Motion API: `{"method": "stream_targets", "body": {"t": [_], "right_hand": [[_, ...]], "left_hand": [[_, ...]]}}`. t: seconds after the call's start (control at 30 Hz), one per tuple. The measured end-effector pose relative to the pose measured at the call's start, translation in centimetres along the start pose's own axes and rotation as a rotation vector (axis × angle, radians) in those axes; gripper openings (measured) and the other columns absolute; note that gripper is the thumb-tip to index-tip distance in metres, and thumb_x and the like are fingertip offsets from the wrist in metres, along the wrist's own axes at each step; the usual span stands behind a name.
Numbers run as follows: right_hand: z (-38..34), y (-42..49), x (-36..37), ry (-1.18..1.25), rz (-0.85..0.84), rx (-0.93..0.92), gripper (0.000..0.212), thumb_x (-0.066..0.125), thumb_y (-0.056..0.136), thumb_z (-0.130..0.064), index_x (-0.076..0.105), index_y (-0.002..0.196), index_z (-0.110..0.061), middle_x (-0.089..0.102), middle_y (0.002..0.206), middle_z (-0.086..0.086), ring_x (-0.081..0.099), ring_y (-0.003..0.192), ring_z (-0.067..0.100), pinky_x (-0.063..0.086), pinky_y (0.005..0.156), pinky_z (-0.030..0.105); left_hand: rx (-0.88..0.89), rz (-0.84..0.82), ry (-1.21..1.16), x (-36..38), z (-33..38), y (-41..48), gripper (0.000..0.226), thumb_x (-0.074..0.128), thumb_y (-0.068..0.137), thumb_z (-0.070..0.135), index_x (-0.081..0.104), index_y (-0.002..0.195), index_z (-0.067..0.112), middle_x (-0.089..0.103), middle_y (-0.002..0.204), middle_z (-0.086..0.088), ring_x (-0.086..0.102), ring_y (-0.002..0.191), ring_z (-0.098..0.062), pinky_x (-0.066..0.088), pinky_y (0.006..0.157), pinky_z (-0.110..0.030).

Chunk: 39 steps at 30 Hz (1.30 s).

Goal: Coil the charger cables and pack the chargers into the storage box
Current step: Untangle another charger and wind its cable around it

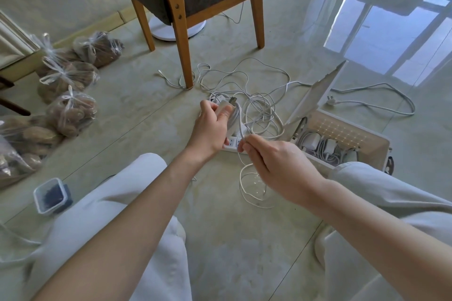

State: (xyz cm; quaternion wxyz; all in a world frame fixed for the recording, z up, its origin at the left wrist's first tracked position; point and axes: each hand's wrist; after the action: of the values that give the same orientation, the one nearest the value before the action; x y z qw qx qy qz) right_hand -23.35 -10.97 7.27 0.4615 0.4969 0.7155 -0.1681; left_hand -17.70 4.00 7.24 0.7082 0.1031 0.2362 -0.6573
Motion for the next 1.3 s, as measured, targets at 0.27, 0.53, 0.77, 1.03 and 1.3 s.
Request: {"method": "stream_targets", "body": {"t": [0.27, 0.53, 0.77, 1.03, 1.3], "right_hand": [[-0.4, -0.5, 2.1, 0.060, -0.209, -0.061, 0.038, 0.025, 0.100, -0.030, 0.035, 0.130, -0.010, 0.058, 0.080, 0.010, 0.053, 0.071, 0.036, 0.044, 0.065, 0.043], [-0.5, -0.5, 2.1, 0.213, -0.278, -0.006, 0.021, 0.029, 0.100, -0.023, 0.035, 0.119, -0.014, 0.055, 0.082, 0.006, 0.051, 0.074, 0.032, 0.043, 0.070, 0.042], [1.5, 0.4, 1.7, -0.009, -0.399, 0.047, 0.029, 0.029, 0.100, -0.035, 0.052, 0.096, -0.018, 0.064, 0.095, 0.004, 0.057, 0.086, 0.027, 0.044, 0.072, 0.036], [4.0, 1.4, 0.3, -0.192, -0.356, 0.171, 0.037, 0.030, 0.098, -0.043, 0.054, 0.086, -0.016, 0.062, 0.083, 0.004, 0.058, 0.078, 0.029, 0.042, 0.064, 0.034], [4.2, 1.5, -0.2, -0.281, -0.224, 0.204, 0.040, 0.031, 0.099, -0.043, 0.057, 0.085, -0.016, 0.059, 0.073, 0.003, 0.056, 0.070, 0.032, 0.048, 0.067, 0.037]], "left_hand": [[-0.306, -0.133, -0.555, 1.4, 0.3, -0.3, 0.033, 0.033, 0.100, 0.042, 0.043, 0.101, 0.010, 0.066, 0.069, -0.009, 0.062, 0.056, -0.026, 0.049, 0.059, -0.035], [-0.410, -0.236, -1.017, 0.0, 1.3, -0.1, 0.037, 0.029, 0.102, 0.027, 0.058, 0.096, 0.003, 0.063, 0.071, -0.017, 0.065, 0.056, -0.023, 0.055, 0.054, -0.028], [-0.374, -0.567, -0.836, -1.7, 2.4, -0.9, 0.049, 0.027, 0.097, 0.026, 0.066, 0.079, 0.002, 0.061, 0.067, -0.017, 0.053, 0.046, -0.024, 0.035, 0.032, -0.016], [-0.161, -0.697, 0.113, -3.1, 2.0, -1.3, 0.028, 0.034, 0.099, 0.029, 0.047, 0.092, 0.005, 0.047, 0.046, -0.013, 0.043, 0.031, -0.022, 0.031, 0.033, -0.019], [-0.086, -0.416, 0.640, -2.9, -1.6, 0.0, 0.029, 0.045, 0.092, 0.041, 0.038, 0.094, 0.013, 0.060, 0.079, -0.009, 0.062, 0.049, -0.027, 0.049, 0.059, -0.032]]}}
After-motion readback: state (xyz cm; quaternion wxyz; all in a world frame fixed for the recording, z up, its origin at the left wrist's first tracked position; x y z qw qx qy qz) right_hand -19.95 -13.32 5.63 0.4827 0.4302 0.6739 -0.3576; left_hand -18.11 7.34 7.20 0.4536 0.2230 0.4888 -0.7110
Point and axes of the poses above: each hand's wrist, its own y-axis towards the middle knuckle, its own x-axis out of the palm, z = x × y
